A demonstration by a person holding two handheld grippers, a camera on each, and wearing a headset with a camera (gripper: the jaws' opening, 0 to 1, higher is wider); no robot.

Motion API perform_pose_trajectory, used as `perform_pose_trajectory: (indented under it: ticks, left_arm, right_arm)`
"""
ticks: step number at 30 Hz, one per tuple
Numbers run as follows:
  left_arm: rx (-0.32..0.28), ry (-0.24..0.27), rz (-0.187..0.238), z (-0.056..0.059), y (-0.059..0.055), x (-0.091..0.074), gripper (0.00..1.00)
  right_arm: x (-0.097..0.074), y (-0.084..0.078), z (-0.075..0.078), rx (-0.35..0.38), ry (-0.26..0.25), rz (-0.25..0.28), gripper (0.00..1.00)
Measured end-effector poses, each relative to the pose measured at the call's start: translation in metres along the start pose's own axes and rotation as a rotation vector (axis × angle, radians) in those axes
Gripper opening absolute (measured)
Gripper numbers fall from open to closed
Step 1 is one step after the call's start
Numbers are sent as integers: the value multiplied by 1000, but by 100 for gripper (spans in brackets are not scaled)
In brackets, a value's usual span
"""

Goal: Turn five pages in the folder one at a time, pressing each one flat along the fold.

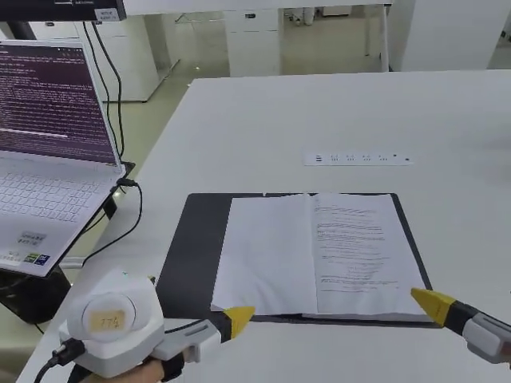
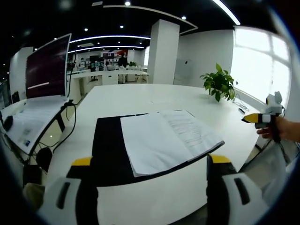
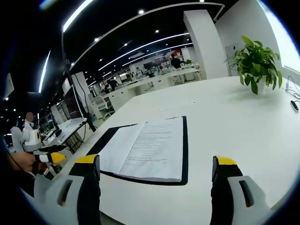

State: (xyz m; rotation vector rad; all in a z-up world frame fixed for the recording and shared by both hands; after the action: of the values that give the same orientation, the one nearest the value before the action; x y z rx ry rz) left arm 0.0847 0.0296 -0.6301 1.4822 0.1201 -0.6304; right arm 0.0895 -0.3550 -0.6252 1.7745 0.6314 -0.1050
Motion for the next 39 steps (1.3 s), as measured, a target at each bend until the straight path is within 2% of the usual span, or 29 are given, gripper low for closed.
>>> perform_pose_trajectory:
  ticks: [3,10,14,19,23,31,39]
  left_arm:
    - [13,-9,-5,4,3,10,95]
    - [57,-68,-31,25,6,41,91]
    - [96,-119,-52,42,8,64,89]
    - [158,-169,-81,63,7,89,82]
    - [177,-210,-92,78,8,107,82]
    - [228,-281,-124,107,4,135,79]
    - [254,-343,-147,145,-3,163,77]
  right_arm:
    - [-1,2,3,11,3,10,99]
    - [-1,1,6,28,1,13,98]
    - [-3,-3,7,35,-5,5,97]
    - [-5,-1,10,46,-10,16,96]
    - [-6,-2,12,47,-16,11,96]
    - [-11,-3,14,48,-27,13,95]
    - [-18,-3,15,59,-39,24,95]
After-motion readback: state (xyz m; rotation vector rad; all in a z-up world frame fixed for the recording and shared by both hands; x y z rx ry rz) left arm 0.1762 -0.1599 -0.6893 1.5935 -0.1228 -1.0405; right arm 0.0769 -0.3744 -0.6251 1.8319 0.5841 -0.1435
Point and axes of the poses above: the centre of the closed fingertips' face, and the gripper's own axes: x roughly forward along the fingers, z roughly to its right, y roughly out of its top, the point moved 8 cm from there along -x, roughly backward along the fingers, and after that the axes turned 1 degree about y, right-handed, at the moved point
